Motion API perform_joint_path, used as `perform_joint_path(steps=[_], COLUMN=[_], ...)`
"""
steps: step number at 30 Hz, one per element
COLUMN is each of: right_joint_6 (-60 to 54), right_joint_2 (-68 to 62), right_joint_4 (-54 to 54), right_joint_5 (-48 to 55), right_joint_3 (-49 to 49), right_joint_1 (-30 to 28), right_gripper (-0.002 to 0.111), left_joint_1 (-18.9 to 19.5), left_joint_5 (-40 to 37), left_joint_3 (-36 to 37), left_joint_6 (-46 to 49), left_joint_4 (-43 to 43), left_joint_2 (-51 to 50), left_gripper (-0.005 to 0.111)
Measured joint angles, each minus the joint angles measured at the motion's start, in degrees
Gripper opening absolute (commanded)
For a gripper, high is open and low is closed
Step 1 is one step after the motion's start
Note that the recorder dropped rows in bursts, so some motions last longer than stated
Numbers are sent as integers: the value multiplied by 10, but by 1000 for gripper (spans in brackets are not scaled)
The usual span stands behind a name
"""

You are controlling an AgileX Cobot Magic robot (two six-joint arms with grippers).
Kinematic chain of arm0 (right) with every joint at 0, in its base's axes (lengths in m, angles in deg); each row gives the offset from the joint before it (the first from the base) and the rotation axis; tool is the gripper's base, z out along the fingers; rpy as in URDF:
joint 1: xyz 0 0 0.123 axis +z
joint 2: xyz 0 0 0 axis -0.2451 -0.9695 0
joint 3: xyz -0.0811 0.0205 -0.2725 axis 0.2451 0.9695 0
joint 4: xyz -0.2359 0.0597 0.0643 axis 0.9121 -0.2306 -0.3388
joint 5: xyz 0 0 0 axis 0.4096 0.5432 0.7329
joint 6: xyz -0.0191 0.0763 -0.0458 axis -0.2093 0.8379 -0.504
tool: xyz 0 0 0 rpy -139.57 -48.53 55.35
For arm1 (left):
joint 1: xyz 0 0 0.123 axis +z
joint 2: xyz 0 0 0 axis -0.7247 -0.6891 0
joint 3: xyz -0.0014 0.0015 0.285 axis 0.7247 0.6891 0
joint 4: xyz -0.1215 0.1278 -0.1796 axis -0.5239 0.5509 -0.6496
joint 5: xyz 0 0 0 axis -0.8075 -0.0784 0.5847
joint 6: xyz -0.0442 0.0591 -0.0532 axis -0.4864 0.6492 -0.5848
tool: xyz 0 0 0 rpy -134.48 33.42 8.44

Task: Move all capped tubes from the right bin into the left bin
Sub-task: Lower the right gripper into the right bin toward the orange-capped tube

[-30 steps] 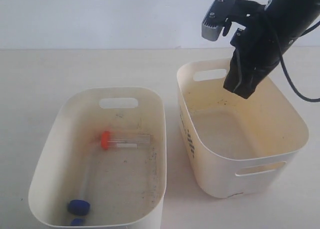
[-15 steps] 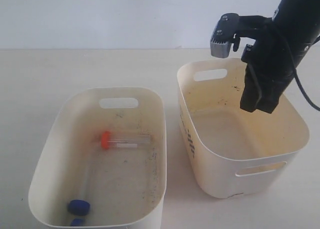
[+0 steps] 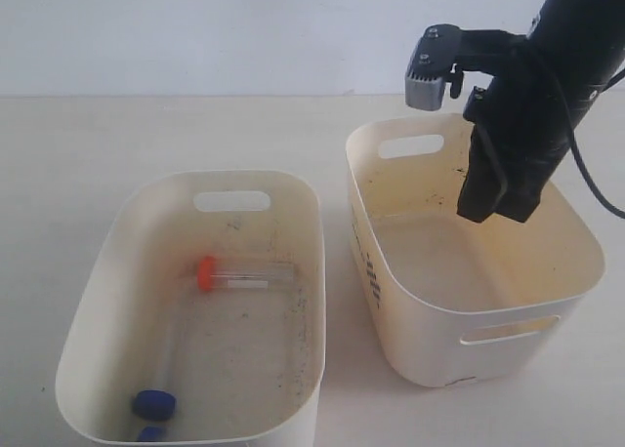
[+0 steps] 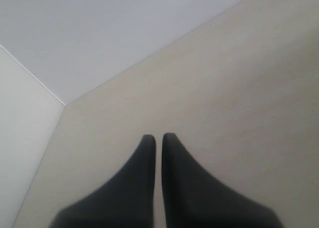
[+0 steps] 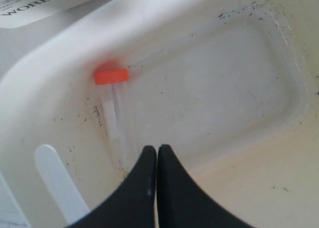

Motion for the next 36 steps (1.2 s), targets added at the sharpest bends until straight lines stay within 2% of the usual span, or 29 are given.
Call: perform_joint_path(steps=[13, 24, 31, 36], right_joint_6=[-37, -109, -105, -118], right_joint_2=[-101, -50, -45, -44], right_joint_4=[-12, -24, 29, 51], right_joint_5=[1, 0, 0, 0], right_joint_3=[0, -10, -52, -43], right_joint_1=[0, 3, 19, 27], right_gripper=[0, 0, 0, 0], left_joint_1=[0, 0, 0, 0], left_joint_5=[0, 0, 0, 0], left_joint_3=[0, 0, 0, 0], left_joint_6=[0, 0, 0, 0], left_joint_4=[0, 0, 0, 0], left_joint_2=[0, 0, 0, 0], left_gripper=[4, 4, 4, 4])
